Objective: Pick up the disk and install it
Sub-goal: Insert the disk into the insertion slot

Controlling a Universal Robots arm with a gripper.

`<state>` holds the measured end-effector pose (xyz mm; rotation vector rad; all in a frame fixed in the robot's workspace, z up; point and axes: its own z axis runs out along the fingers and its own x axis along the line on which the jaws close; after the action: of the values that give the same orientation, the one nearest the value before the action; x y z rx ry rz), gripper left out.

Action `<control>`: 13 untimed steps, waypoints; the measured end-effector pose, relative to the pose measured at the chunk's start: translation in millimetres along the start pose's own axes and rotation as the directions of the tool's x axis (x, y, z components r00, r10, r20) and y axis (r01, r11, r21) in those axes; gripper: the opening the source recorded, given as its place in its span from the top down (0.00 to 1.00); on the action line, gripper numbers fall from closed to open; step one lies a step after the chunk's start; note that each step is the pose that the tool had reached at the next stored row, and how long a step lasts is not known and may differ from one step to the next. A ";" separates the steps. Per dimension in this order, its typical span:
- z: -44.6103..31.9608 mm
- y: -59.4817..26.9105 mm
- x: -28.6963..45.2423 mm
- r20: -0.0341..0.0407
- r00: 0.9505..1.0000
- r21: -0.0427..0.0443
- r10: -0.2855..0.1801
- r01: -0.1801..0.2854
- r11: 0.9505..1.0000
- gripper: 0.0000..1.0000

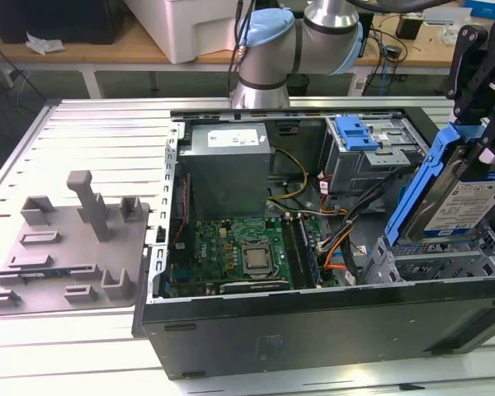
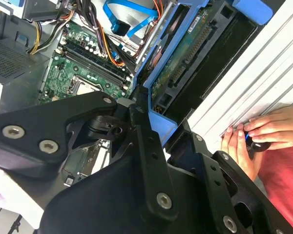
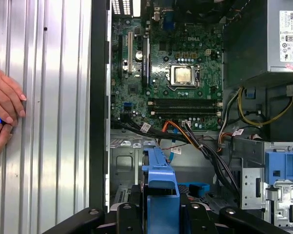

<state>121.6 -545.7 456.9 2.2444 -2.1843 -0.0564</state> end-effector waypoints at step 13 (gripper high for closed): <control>4.2 -1.4 4.1 0.010 1.000 0.000 0.001 -0.001 1.000 0.63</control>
<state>123.0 -549.7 452.6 2.2486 -2.1901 -0.0676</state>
